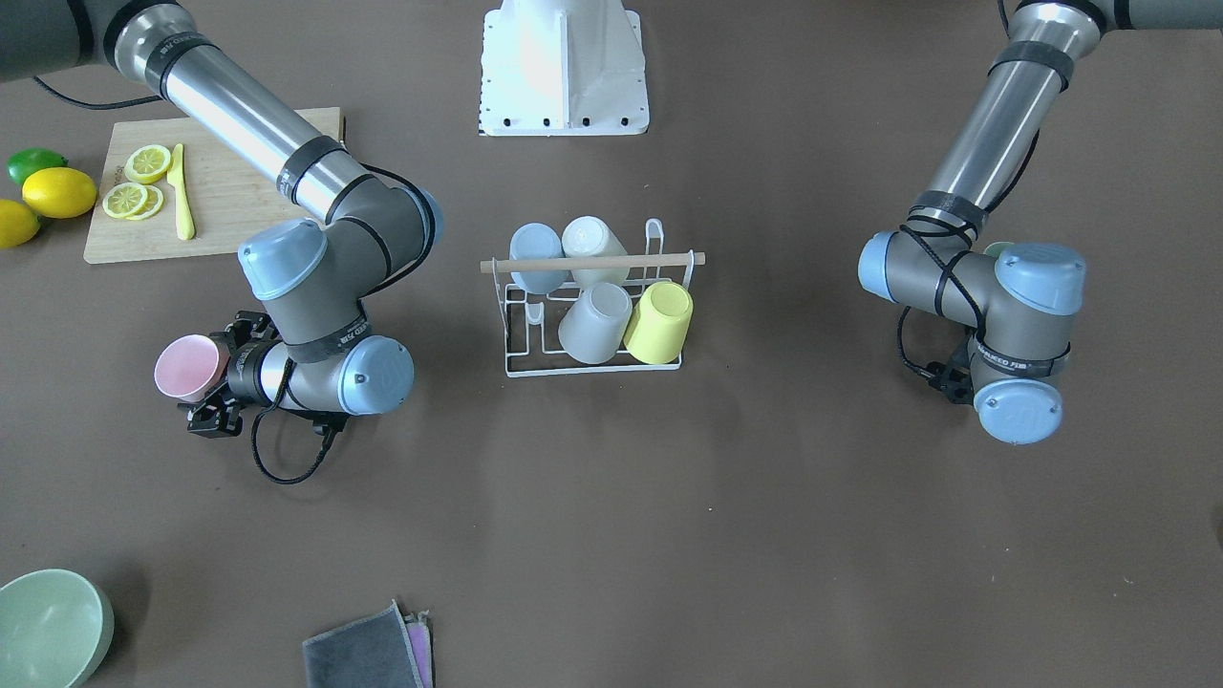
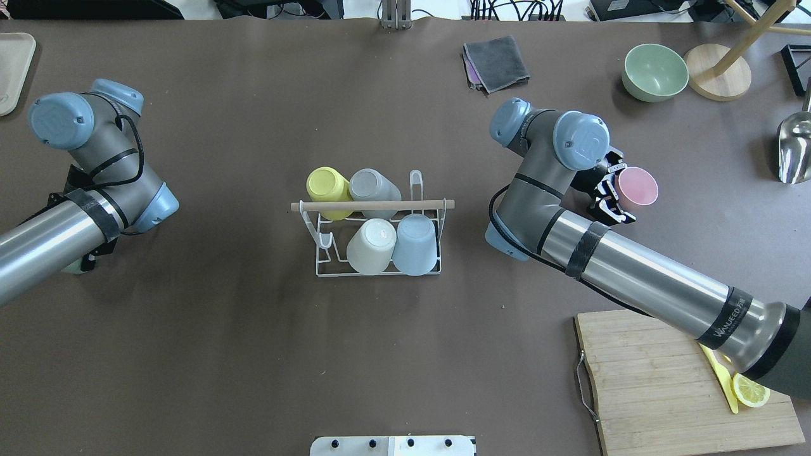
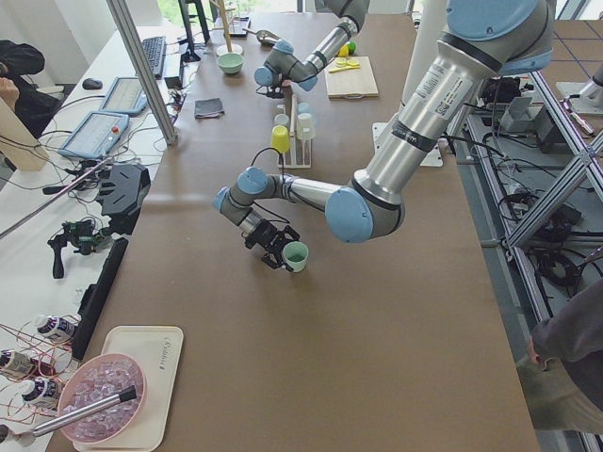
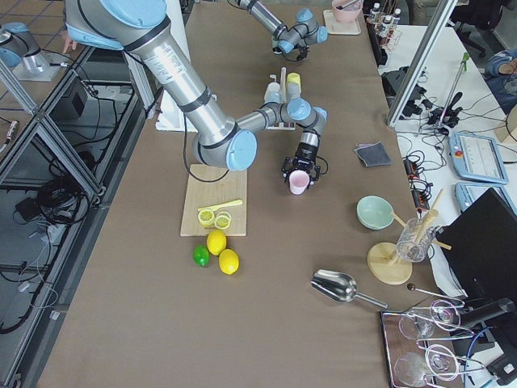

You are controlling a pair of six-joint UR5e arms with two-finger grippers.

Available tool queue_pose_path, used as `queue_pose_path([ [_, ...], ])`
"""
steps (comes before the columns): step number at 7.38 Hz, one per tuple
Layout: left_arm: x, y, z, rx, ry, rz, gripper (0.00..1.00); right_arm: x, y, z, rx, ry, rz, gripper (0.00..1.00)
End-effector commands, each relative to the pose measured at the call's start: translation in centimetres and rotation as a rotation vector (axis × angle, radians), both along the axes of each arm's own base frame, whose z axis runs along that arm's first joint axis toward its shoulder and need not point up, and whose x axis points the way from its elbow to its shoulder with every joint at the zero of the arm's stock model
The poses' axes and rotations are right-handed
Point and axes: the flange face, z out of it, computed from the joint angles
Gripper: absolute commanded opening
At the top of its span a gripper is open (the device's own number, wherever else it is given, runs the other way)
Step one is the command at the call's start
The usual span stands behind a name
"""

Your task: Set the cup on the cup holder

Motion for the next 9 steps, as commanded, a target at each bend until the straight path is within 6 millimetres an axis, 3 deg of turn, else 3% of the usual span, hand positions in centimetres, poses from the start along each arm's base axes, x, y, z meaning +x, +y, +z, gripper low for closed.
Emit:
queue_pose_path([
  [1,-0.1,0.1,-0.1,-0.005,-0.009,-0.004,0.18,0.4,0.1,0.3,0.002,-0.004,0.001,0.98],
  [2,-0.3,0.3,-0.8,-0.014,-0.015,0.003,0.01,0.9,0.5,0.7,0.008,-0.010,0.003,0.98],
  [5,-2.3,0.0,-3.9,0.009,-0.053,0.027,0.00,1.1,0.7,0.8,0.008,-0.010,0.003,0.98],
  [7,-6.0,-1.5,-5.1,0.010,-0.011,0.007,0.00,1.3,0.6,0.9,0.008,-0.010,0.006,0.98],
  [9,-9.1,-2.3,-7.9,0.053,-0.015,-0.012,0.00,1.6,0.8,1.2,0.010,-0.011,0.007,0.98],
])
